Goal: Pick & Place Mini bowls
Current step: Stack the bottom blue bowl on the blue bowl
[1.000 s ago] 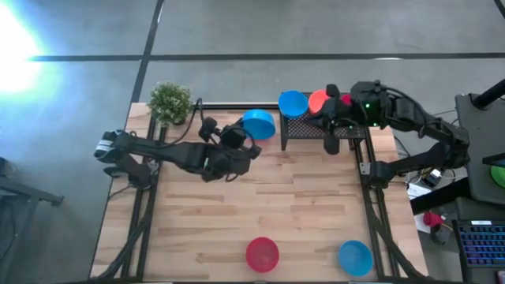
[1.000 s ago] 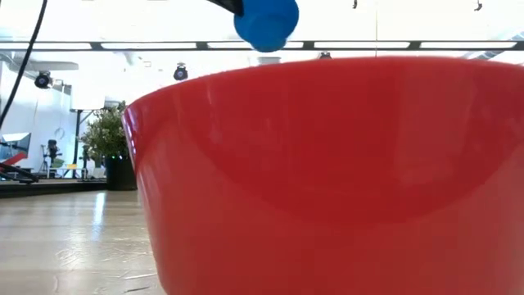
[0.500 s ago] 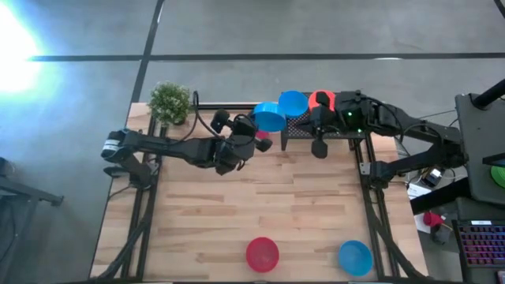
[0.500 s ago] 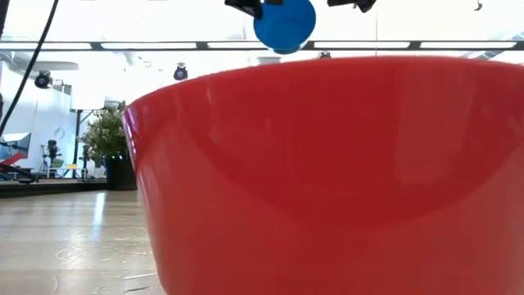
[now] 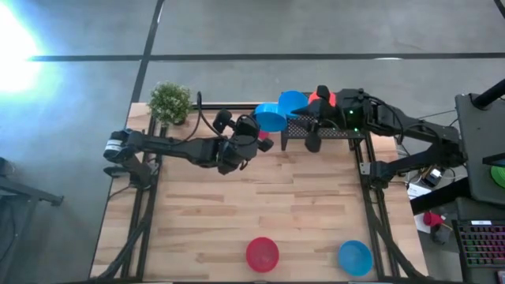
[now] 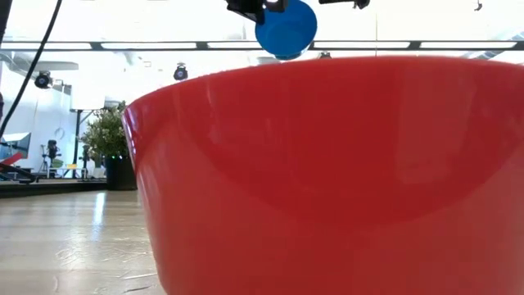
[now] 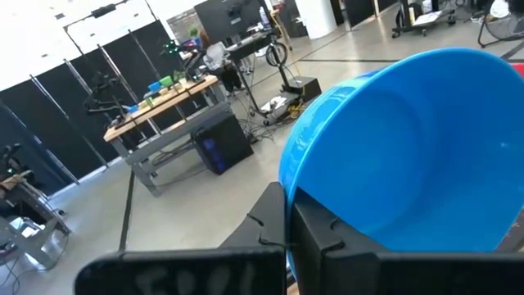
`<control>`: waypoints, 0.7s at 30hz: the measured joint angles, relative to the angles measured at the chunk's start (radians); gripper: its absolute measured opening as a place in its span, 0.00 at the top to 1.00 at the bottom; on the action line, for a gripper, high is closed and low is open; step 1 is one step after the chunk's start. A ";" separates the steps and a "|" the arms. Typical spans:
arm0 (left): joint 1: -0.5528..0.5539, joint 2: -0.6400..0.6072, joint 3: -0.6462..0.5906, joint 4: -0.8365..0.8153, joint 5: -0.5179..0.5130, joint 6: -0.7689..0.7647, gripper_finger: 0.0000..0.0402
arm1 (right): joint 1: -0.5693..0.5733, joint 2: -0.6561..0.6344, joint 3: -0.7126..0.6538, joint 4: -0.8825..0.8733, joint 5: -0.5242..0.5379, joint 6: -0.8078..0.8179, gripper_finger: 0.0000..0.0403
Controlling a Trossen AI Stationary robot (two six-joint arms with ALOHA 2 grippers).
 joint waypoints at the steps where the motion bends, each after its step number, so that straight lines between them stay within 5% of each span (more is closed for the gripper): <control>1: 0.001 0.000 0.000 0.000 0.000 0.000 1.00 | 0.000 0.006 0.000 -0.001 -0.001 0.006 0.68; 10: 0.008 0.000 -0.001 -0.007 0.010 0.005 1.00 | 0.003 0.088 -0.002 0.000 -0.012 -0.035 0.64; 21: 0.005 0.000 -0.001 -0.004 0.037 0.017 1.00 | 0.003 0.137 0.004 0.008 0.185 -0.024 0.69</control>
